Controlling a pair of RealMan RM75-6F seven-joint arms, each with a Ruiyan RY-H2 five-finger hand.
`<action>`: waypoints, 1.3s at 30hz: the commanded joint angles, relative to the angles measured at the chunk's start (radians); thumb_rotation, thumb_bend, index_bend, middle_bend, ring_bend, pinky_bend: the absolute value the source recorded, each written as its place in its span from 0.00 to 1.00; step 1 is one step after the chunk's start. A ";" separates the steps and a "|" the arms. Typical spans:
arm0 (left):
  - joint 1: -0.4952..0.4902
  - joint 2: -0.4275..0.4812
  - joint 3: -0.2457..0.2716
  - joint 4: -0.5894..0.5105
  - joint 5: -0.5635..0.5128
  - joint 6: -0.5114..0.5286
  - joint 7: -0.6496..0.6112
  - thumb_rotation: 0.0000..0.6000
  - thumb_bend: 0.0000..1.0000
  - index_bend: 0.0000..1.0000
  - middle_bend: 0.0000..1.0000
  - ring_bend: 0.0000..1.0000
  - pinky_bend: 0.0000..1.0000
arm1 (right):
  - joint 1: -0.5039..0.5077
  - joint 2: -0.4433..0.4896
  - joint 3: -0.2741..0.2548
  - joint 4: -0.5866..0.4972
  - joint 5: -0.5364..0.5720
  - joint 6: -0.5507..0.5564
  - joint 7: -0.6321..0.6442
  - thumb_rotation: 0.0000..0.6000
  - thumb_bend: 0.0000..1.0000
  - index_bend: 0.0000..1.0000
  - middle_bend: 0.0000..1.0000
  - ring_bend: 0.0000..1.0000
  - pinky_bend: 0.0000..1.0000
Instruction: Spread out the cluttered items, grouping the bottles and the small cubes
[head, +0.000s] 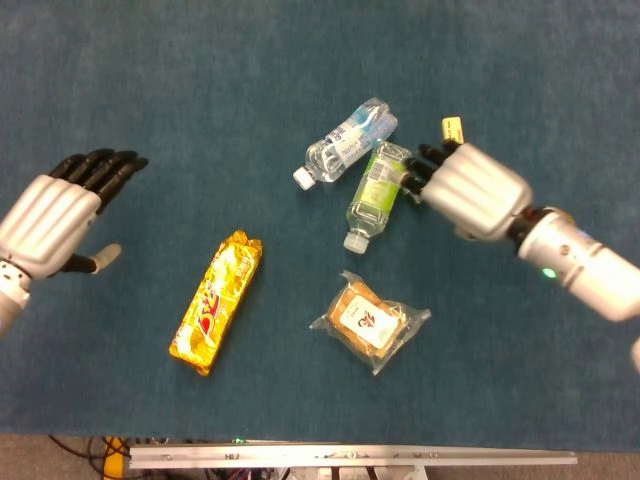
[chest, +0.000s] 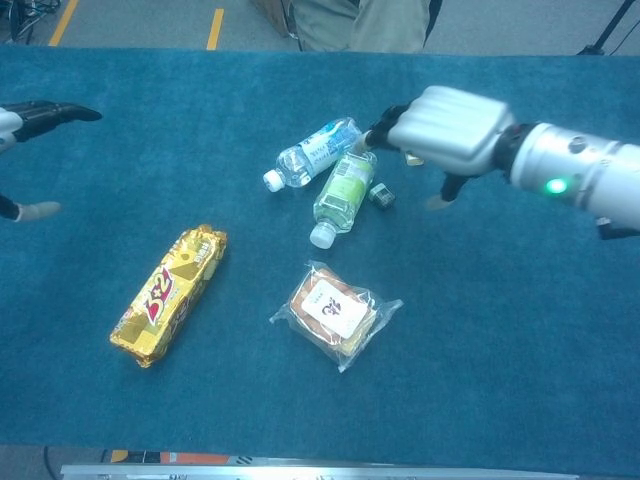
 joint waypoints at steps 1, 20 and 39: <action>0.013 0.012 0.005 -0.004 0.006 0.013 -0.009 1.00 0.26 0.00 0.09 0.08 0.16 | 0.040 -0.066 -0.003 0.052 0.012 -0.029 -0.062 1.00 0.00 0.19 0.26 0.20 0.37; 0.058 0.060 0.023 -0.017 0.047 0.044 -0.053 1.00 0.26 0.00 0.09 0.08 0.16 | 0.124 -0.262 -0.010 0.232 0.039 -0.026 -0.154 1.00 0.00 0.19 0.27 0.20 0.37; 0.055 0.082 0.029 -0.039 0.088 0.024 -0.075 1.00 0.26 0.00 0.09 0.08 0.16 | 0.143 -0.355 -0.030 0.326 0.056 -0.007 -0.171 1.00 0.00 0.30 0.39 0.29 0.37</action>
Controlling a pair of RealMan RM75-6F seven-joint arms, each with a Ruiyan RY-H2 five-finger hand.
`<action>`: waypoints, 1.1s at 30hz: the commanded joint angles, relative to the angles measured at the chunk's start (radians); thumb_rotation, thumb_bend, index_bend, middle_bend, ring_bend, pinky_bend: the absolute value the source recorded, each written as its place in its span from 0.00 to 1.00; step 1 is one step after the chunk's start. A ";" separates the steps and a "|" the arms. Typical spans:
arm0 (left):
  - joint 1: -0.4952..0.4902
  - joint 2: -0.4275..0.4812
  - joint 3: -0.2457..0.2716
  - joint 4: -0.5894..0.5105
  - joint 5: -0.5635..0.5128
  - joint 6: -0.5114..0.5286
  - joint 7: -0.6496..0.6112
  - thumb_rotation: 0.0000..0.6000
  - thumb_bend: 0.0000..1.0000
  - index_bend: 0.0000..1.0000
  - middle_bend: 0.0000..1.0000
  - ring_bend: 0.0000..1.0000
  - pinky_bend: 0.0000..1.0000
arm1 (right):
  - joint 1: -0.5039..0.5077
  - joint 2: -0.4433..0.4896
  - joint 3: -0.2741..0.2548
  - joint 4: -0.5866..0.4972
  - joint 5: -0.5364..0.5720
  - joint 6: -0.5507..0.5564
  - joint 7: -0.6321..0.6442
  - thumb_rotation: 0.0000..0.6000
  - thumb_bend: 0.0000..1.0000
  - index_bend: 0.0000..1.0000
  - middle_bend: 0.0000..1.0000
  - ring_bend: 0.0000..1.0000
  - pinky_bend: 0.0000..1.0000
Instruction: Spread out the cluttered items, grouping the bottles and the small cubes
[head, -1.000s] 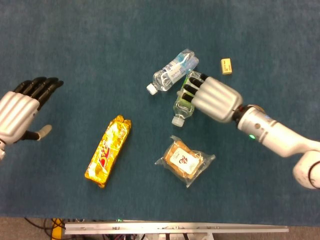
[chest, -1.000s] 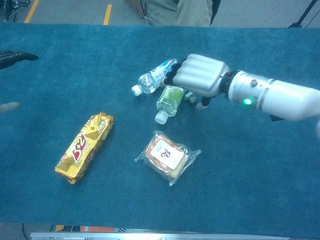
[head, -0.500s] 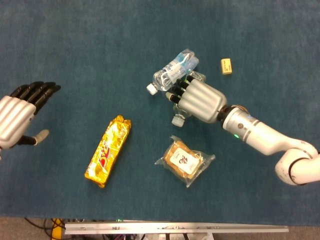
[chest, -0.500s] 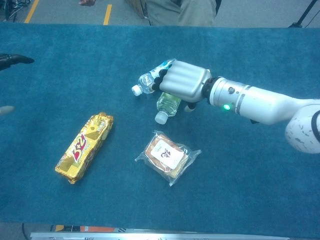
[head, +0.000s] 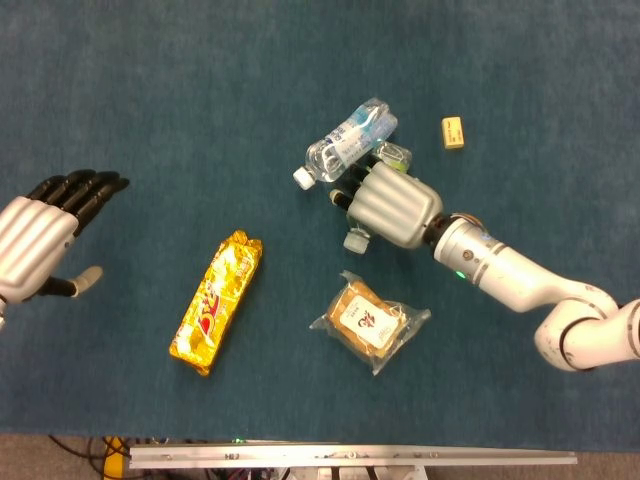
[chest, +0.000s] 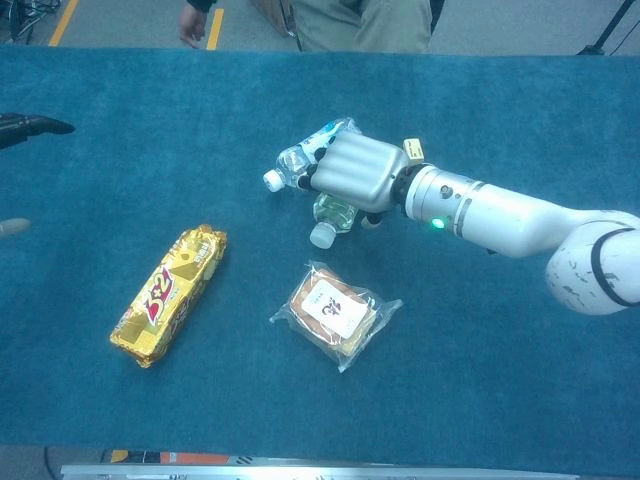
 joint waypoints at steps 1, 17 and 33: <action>0.000 0.000 0.001 0.001 0.004 -0.001 -0.004 1.00 0.26 0.00 0.09 0.08 0.16 | 0.004 -0.011 -0.002 0.012 0.000 0.000 0.002 1.00 0.00 0.31 0.39 0.29 0.37; 0.002 0.006 0.009 0.012 0.034 0.003 -0.047 1.00 0.26 0.00 0.09 0.08 0.16 | 0.011 -0.077 -0.006 0.085 -0.057 0.049 0.076 1.00 0.00 0.64 0.53 0.47 0.47; 0.007 0.017 0.012 0.001 0.047 0.009 -0.048 1.00 0.26 0.00 0.09 0.08 0.16 | 0.013 -0.041 0.084 -0.038 -0.047 0.110 0.244 1.00 0.00 0.70 0.59 0.55 0.59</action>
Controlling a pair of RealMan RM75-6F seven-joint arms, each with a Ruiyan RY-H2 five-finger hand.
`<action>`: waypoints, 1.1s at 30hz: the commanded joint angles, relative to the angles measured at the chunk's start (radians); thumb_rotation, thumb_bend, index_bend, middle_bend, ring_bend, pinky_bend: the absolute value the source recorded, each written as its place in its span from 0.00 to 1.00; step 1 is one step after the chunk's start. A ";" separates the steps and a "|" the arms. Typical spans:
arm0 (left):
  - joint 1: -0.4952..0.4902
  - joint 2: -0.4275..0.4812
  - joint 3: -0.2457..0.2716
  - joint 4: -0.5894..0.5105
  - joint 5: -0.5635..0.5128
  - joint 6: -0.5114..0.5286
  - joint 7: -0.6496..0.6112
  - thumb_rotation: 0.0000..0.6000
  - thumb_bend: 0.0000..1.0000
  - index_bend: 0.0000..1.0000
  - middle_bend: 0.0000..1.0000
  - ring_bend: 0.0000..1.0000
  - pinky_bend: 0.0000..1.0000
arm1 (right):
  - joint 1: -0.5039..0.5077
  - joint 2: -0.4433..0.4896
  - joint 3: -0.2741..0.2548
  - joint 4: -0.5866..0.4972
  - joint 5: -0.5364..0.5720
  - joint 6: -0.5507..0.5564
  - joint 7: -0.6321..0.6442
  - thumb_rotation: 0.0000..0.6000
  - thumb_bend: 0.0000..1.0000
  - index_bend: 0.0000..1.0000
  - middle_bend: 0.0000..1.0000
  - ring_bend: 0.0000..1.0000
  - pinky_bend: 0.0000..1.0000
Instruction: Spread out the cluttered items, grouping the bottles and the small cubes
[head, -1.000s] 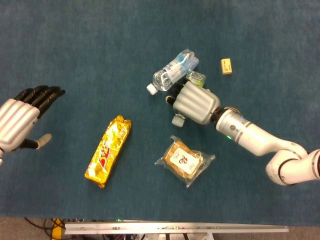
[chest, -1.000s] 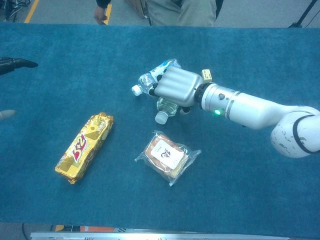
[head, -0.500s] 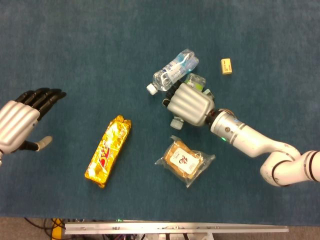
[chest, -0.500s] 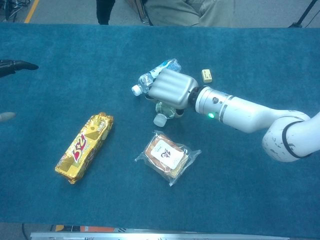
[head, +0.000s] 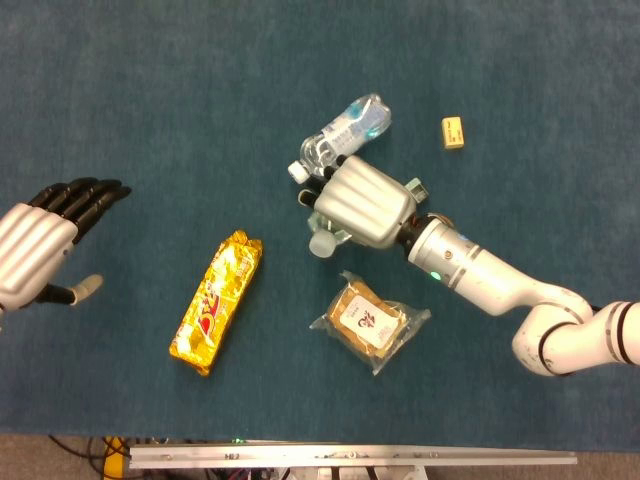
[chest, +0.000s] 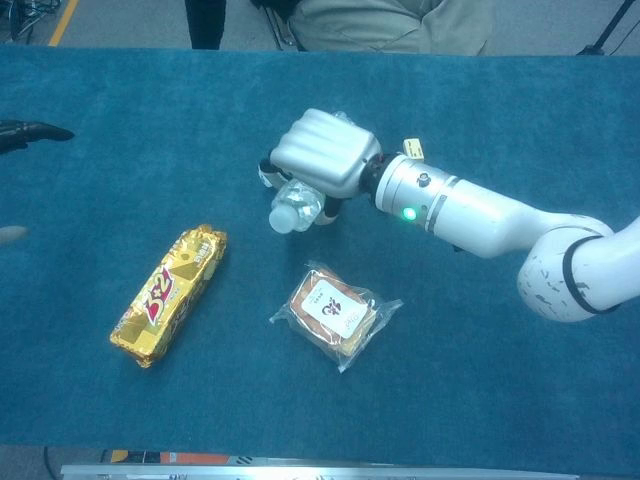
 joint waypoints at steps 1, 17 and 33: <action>0.001 0.002 -0.001 -0.005 0.002 0.002 0.004 1.00 0.26 0.00 0.09 0.08 0.16 | 0.000 0.010 0.027 -0.028 0.023 0.008 0.026 1.00 0.00 0.70 0.59 0.55 0.59; 0.016 0.029 0.002 -0.053 0.008 0.016 0.050 1.00 0.26 0.00 0.09 0.08 0.16 | 0.042 -0.050 0.145 -0.056 0.196 -0.006 0.054 1.00 0.01 0.70 0.59 0.55 0.59; 0.026 0.037 0.002 -0.069 0.012 0.017 0.072 1.00 0.26 0.00 0.09 0.08 0.16 | 0.083 -0.070 0.123 -0.051 0.300 -0.036 -0.031 1.00 0.01 0.52 0.46 0.41 0.52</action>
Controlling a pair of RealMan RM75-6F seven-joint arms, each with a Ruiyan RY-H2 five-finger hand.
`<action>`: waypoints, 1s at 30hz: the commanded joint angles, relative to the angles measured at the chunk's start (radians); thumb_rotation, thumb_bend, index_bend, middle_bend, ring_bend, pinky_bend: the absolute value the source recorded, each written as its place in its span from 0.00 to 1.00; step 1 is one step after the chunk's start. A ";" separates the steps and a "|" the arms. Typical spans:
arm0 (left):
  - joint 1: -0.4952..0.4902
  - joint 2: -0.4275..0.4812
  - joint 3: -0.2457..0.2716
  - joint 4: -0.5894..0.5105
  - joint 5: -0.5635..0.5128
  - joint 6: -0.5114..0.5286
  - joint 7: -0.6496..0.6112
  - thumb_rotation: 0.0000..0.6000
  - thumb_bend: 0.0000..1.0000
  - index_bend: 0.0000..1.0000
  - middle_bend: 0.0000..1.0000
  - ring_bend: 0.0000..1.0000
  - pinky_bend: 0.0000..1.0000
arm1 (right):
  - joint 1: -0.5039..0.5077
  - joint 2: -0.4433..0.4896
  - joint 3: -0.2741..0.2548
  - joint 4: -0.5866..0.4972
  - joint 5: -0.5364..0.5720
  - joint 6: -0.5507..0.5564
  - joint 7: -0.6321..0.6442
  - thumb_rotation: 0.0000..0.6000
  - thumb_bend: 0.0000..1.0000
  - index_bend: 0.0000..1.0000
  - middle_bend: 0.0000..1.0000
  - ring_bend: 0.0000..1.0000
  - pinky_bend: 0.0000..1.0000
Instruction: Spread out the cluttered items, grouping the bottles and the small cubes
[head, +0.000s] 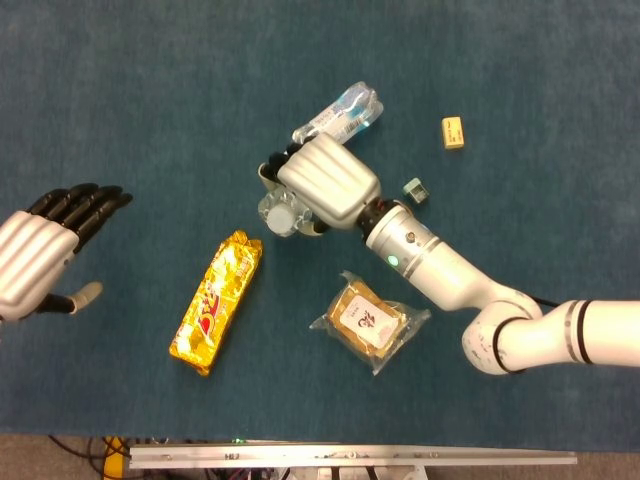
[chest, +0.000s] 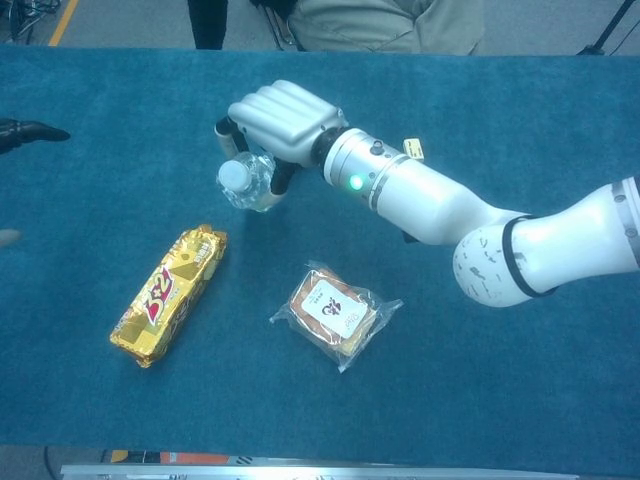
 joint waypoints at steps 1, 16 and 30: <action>0.000 -0.001 -0.001 0.000 0.000 0.000 0.001 1.00 0.26 0.00 0.09 0.08 0.16 | 0.007 0.014 -0.012 -0.011 0.022 -0.014 -0.022 1.00 0.01 0.46 0.43 0.39 0.51; -0.002 -0.003 -0.007 0.000 0.002 -0.004 0.005 1.00 0.26 0.00 0.09 0.08 0.16 | 0.004 0.075 -0.026 -0.061 0.045 0.026 -0.050 1.00 0.01 0.16 0.30 0.27 0.46; -0.023 -0.019 -0.014 0.015 -0.002 -0.038 0.002 1.00 0.26 0.00 0.08 0.08 0.16 | -0.106 0.292 -0.062 -0.238 -0.017 0.150 -0.010 1.00 0.01 0.15 0.30 0.27 0.46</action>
